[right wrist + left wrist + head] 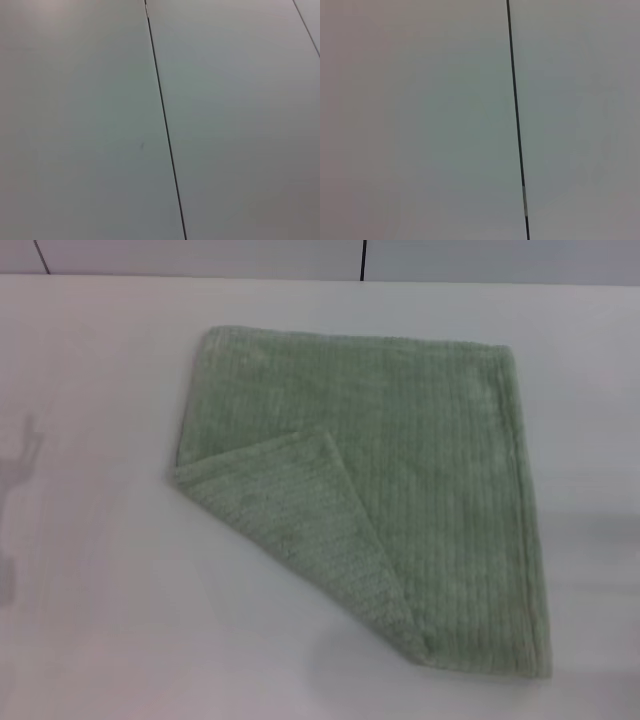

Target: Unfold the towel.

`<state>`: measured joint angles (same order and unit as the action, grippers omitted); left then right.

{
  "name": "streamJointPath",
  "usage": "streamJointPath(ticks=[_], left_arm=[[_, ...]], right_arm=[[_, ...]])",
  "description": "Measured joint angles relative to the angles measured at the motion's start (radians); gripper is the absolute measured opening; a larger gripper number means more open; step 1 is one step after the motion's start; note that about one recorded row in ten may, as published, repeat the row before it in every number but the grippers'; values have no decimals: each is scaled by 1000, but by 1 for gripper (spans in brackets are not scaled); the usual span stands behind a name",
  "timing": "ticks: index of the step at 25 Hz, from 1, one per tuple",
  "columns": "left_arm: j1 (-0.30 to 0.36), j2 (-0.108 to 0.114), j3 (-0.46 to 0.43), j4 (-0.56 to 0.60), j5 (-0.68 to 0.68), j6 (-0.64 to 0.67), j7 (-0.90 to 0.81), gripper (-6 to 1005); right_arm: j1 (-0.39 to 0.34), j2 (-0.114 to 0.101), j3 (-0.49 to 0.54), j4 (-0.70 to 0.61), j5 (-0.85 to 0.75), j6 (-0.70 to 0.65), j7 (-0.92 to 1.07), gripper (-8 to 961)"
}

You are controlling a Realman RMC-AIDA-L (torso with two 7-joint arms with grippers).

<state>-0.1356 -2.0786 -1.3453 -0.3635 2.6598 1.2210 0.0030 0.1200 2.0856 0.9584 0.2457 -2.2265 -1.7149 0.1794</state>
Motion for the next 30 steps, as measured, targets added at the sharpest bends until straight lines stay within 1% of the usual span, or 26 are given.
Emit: streamJointPath(ticks=[12, 15, 17, 21, 22, 23, 24, 27, 30], left_arm=[[5, 0, 7, -5, -13, 5, 0, 852], [9, 0, 12, -8, -12, 6, 0, 851], [10, 0, 13, -9, -12, 6, 0, 850], [10, 0, 18, -10, -12, 6, 0, 850], [9, 0, 19, -10, -12, 6, 0, 850], [7, 0, 19, -11, -12, 6, 0, 850], [6, 0, 19, -11, -12, 6, 0, 850], [6, 0, 19, -11, -12, 6, 0, 850], [3, 0, 20, -12, -12, 6, 0, 850]], right_arm=[[-7, 2, -6, 11, -6, -17, 20, 846], [0, -9, -52, 11, -9, -12, 98, 847], [19, -16, -75, -10, -10, -10, 147, 847], [41, -18, -81, -31, -27, -9, 167, 844], [48, -24, -84, -33, -70, -7, 175, 843], [54, -30, -85, -33, -95, -3, 186, 784], [69, -41, -85, -33, -128, 12, 219, 725], [92, -55, -88, -32, -154, 39, 267, 619], [128, -74, -91, -18, -201, 84, 281, 513]])
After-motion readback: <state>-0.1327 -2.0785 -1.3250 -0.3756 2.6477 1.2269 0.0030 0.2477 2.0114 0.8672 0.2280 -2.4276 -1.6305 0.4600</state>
